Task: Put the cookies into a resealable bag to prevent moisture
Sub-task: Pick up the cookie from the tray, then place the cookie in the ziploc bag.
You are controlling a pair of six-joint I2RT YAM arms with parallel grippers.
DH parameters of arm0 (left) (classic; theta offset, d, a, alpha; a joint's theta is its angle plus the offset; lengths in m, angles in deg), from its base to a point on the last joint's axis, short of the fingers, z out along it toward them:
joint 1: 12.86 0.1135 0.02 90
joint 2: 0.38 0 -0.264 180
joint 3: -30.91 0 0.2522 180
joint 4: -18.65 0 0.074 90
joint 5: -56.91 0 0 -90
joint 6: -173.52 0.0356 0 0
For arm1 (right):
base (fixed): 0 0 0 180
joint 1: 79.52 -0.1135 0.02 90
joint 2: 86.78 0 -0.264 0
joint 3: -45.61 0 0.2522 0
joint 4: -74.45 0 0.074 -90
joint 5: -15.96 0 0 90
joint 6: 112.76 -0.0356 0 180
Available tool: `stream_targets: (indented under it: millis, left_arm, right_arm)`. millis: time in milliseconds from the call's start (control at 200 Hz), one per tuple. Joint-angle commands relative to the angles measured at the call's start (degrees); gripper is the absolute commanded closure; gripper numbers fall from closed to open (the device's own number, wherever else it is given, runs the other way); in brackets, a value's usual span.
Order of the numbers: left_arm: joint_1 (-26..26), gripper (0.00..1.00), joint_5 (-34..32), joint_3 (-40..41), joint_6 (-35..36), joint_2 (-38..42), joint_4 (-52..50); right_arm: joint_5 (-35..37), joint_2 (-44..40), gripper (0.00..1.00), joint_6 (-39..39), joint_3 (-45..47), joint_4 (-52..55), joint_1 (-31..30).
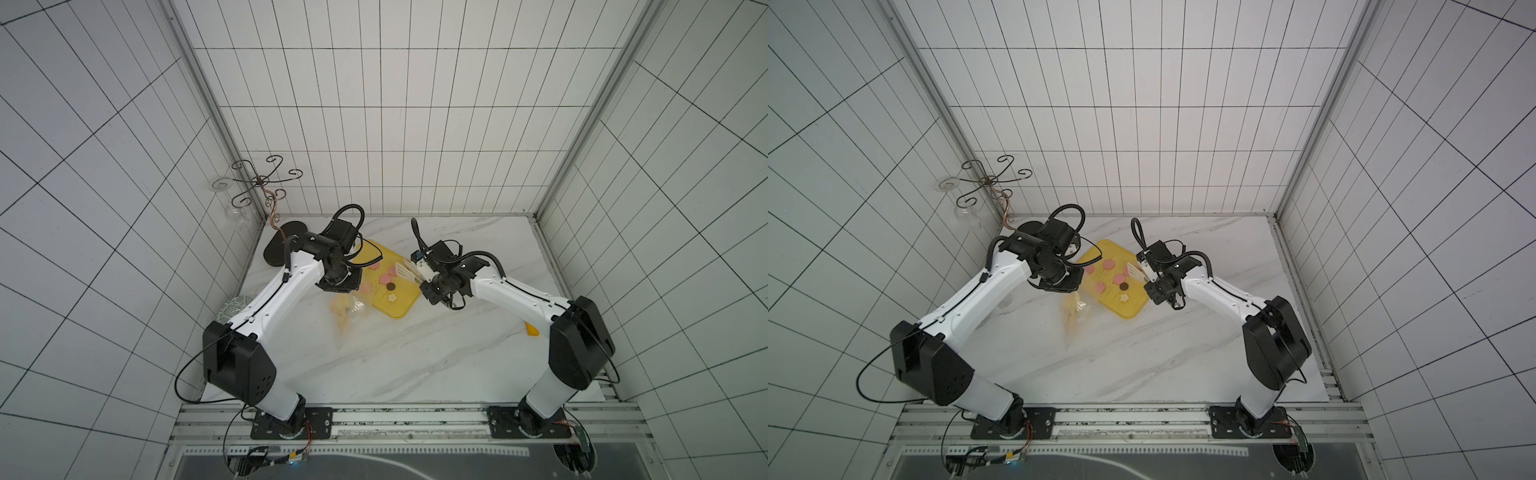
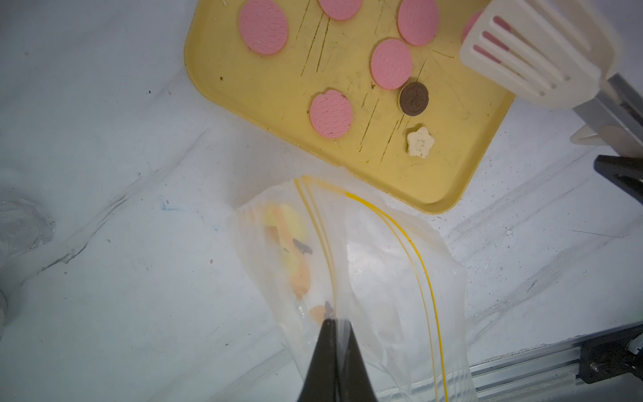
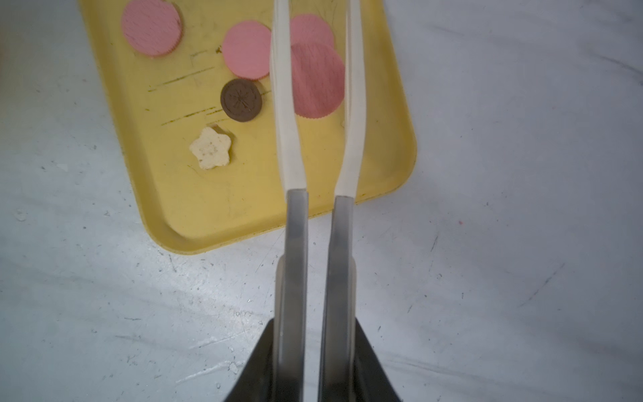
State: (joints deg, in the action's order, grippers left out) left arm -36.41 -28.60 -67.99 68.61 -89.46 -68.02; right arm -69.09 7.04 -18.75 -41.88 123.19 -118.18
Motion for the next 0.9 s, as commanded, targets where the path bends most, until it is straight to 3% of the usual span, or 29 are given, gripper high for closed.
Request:
stream_targets:
  millis: [0,385,895]
  left_arm:
    - [0.2,1.00,0.6,-2.1,0.8,-1.3,1.7]
    - [1.6,1.00,3.3,-4.0,0.7,-2.6,2.3]
    - [2.6,1.00,8.4,-4.1,-0.7,-0.8,2.8]
  right_arm:
    - [-2.7,-6.4,0.72,-0.6,-1.9,-1.7,-2.2]
    - [-11.8,-14.4,0.72,-7.1,0.0,-3.9,-11.4]
    - [-15.7,-11.0,0.72,-6.3,3.1,-3.8,-12.0]
